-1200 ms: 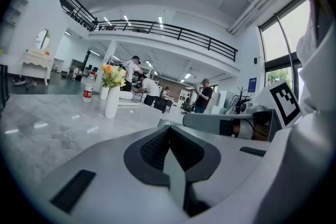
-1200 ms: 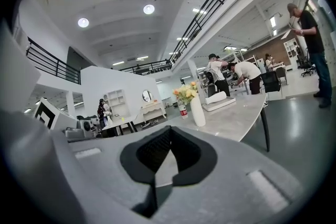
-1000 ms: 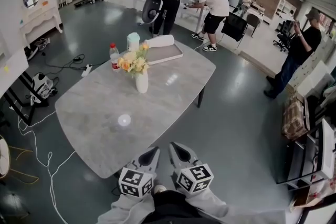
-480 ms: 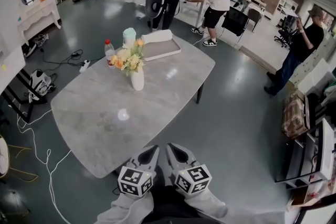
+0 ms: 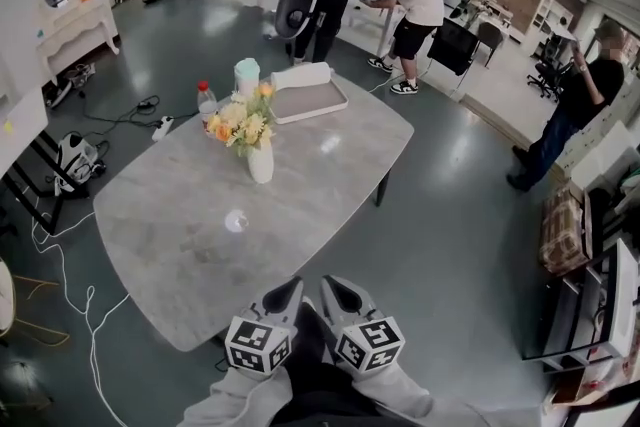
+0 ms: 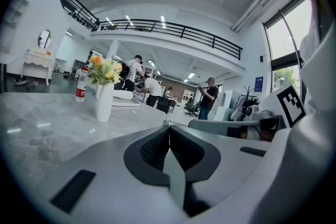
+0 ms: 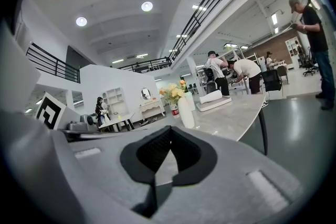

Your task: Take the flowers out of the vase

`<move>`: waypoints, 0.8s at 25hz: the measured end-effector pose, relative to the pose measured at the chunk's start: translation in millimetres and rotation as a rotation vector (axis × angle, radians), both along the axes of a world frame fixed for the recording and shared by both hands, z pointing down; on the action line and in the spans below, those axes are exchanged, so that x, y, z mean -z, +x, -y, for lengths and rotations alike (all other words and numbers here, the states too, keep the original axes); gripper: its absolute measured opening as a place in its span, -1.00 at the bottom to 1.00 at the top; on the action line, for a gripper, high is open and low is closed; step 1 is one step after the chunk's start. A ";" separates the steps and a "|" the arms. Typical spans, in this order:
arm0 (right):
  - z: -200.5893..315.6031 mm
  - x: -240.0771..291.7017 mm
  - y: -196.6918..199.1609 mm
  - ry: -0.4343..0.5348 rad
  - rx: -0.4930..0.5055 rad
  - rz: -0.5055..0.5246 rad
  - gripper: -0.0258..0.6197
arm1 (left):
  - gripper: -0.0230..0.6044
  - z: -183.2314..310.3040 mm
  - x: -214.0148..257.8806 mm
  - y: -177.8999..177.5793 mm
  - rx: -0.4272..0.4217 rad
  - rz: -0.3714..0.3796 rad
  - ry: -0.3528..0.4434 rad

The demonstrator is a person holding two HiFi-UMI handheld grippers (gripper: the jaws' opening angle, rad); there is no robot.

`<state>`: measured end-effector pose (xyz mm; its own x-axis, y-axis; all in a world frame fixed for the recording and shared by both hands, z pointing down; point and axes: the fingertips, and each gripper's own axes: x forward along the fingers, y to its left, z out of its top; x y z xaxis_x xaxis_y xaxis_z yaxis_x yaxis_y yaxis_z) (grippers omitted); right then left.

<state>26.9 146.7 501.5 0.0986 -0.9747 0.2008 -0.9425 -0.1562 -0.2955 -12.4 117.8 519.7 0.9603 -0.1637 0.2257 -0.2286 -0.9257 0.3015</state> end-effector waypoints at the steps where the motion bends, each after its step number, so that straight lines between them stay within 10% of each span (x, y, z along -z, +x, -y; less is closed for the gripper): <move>1: 4.5 -1.7 3.9 -0.002 0.005 0.002 -0.92 | -0.92 4.9 -0.4 3.8 0.006 0.000 0.002; 20: 143.1 7.1 110.8 -0.043 0.203 -0.014 -0.92 | -0.92 153.0 5.1 116.0 0.182 -0.003 -0.019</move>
